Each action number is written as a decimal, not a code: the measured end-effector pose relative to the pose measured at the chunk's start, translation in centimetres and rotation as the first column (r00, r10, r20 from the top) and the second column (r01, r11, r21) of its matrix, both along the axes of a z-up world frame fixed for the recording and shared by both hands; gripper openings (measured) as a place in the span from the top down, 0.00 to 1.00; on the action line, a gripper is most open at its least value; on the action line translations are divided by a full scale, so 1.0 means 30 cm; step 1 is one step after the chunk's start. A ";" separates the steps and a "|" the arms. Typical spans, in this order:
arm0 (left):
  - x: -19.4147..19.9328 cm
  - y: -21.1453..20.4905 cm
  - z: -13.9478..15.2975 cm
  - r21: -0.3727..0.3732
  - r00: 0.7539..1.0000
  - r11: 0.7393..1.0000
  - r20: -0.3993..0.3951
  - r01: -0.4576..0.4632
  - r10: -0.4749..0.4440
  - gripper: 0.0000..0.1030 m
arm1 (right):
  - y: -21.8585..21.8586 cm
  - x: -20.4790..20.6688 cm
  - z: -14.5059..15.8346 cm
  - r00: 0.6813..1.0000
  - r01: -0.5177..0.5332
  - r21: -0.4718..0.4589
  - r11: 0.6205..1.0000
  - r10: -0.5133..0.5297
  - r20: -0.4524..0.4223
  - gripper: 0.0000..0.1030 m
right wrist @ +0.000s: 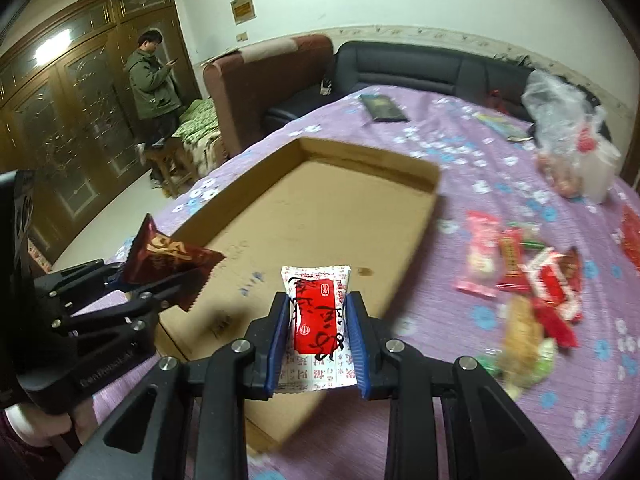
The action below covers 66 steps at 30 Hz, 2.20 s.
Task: Organize snacks
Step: 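Carry both snacks over the cardboard tray and open both tools to drop them, then move both tools back over the snack pile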
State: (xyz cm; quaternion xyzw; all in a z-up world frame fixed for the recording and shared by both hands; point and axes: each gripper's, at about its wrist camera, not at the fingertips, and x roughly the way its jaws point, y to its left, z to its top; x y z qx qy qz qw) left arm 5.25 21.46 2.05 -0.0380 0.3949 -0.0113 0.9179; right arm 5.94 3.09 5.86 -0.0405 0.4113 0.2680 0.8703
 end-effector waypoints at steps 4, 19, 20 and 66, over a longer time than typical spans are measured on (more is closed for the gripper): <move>0.023 0.044 -0.027 -0.017 0.999 0.999 -0.024 -0.030 0.029 0.71 | 0.058 0.027 -0.041 1.000 -0.012 -0.006 1.000 0.012 -0.029 0.69; 0.020 0.119 -0.012 -0.156 0.997 0.985 -0.048 -0.068 0.061 0.71 | 0.091 0.024 -0.063 0.999 -0.030 0.012 0.999 0.031 -0.038 0.55; 0.019 0.119 -0.008 -0.164 0.997 0.984 -0.048 -0.067 0.060 0.71 | 0.084 0.017 -0.055 0.999 -0.029 0.017 0.999 0.030 -0.033 0.55; -0.127 -0.606 -0.008 -0.216 0.914 0.905 -0.100 0.366 -0.393 0.53 | -0.757 0.028 -0.099 0.931 0.353 0.145 0.924 -0.331 -0.156 0.41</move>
